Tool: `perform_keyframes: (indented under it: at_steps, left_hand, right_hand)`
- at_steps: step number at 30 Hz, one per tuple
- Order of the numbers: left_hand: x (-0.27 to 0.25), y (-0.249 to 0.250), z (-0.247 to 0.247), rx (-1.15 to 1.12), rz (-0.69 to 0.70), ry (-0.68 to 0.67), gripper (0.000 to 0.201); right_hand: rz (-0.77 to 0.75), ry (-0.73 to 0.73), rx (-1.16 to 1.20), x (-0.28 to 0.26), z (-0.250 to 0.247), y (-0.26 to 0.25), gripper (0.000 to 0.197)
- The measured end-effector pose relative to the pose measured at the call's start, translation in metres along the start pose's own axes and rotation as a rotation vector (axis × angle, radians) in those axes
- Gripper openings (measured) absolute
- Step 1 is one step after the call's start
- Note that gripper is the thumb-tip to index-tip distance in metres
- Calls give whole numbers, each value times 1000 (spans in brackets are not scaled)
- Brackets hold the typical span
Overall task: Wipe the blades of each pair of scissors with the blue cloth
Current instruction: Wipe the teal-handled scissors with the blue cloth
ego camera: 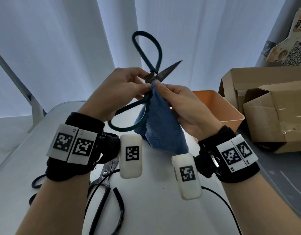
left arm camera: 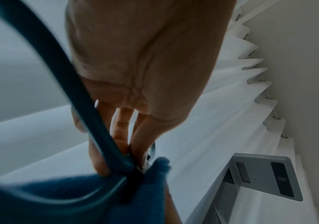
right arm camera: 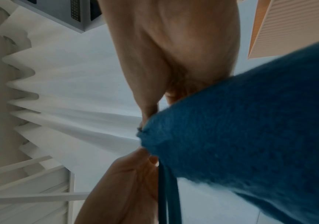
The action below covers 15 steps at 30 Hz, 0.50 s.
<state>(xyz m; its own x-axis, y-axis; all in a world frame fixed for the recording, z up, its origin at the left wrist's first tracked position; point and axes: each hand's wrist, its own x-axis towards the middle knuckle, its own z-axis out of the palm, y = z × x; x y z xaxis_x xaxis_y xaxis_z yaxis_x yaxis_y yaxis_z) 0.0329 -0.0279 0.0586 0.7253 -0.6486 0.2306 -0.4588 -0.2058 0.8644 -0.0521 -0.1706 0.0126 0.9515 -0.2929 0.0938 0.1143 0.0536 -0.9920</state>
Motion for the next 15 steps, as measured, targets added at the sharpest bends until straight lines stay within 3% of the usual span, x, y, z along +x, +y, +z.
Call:
perform_keyframes:
  at_steps: [4,10,15]
  left_hand:
    - [-1,1,8,26,34,7,23]
    - [1,1,6,37,4,6,19]
    - [3,1,6,-1,1,44,15]
  right_hand:
    - [-48,-36,23,-1,-5,-2,29]
    - [-54,-72,-60,-1,-8,-4,27]
    - [-49,-50,39,0,-1,-1,22]
